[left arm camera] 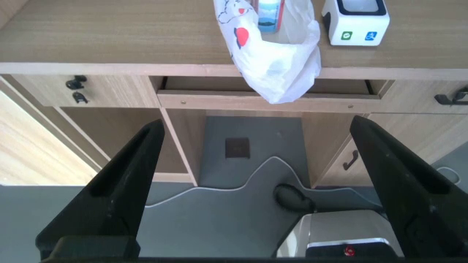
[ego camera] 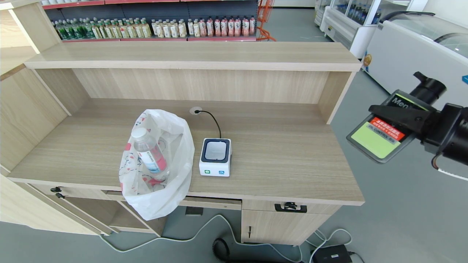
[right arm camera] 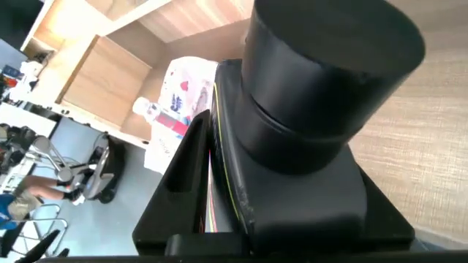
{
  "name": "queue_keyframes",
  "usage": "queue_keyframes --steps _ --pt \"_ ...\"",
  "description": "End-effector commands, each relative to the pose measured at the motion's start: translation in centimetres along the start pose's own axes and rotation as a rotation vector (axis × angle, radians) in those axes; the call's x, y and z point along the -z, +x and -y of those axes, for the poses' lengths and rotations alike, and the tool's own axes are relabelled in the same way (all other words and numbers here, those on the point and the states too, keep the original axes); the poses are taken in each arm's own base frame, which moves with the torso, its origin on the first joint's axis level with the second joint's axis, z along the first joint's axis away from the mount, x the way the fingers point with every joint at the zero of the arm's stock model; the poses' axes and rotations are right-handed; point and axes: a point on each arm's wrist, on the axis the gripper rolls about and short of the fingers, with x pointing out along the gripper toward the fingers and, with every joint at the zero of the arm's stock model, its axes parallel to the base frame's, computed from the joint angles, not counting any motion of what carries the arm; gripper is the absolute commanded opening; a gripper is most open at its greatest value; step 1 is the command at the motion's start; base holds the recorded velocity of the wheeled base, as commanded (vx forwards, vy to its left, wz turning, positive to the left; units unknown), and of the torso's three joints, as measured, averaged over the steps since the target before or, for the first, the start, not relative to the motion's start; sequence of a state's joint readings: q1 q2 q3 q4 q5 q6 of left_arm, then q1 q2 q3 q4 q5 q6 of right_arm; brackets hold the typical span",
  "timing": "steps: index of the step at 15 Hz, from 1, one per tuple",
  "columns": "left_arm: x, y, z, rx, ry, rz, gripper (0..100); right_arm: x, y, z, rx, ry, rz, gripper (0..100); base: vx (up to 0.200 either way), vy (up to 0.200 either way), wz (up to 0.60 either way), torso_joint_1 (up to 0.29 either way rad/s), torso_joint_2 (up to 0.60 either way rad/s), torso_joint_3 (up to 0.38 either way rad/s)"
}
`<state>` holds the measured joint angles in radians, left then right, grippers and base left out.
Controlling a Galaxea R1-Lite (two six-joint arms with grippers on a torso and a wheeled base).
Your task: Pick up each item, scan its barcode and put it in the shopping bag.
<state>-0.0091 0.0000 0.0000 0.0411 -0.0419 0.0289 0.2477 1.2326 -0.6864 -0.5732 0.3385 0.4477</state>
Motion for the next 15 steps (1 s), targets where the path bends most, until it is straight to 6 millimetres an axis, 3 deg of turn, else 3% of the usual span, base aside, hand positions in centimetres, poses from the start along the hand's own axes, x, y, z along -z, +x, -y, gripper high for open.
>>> queue_keyframes --steps 1,8,12,15 --pt "0.0 0.0 0.0 0.001 0.0 -0.002 100 1.0 1.8 1.2 0.022 -0.002 -0.047 0 0.0 0.0 0.0 0.0 0.0 0.0" --pt "0.0 0.0 0.0 0.001 0.005 -0.002 100 1.2 2.0 1.3 0.015 -0.084 -0.06 0 0.0 0.0 0.0 0.0 0.0 0.0" --pt "0.0 0.0 0.0 0.001 0.008 -0.002 100 0.5 2.8 1.3 -0.004 -0.094 -0.051 0 0.0 0.2 0.0 0.0 0.0 0.005" --pt "0.0 0.0 0.0 0.001 0.006 -0.002 100 -0.9 5.1 1.2 -0.022 -0.119 -0.024 0 0.0 0.2 0.0 0.009 0.0 0.002"
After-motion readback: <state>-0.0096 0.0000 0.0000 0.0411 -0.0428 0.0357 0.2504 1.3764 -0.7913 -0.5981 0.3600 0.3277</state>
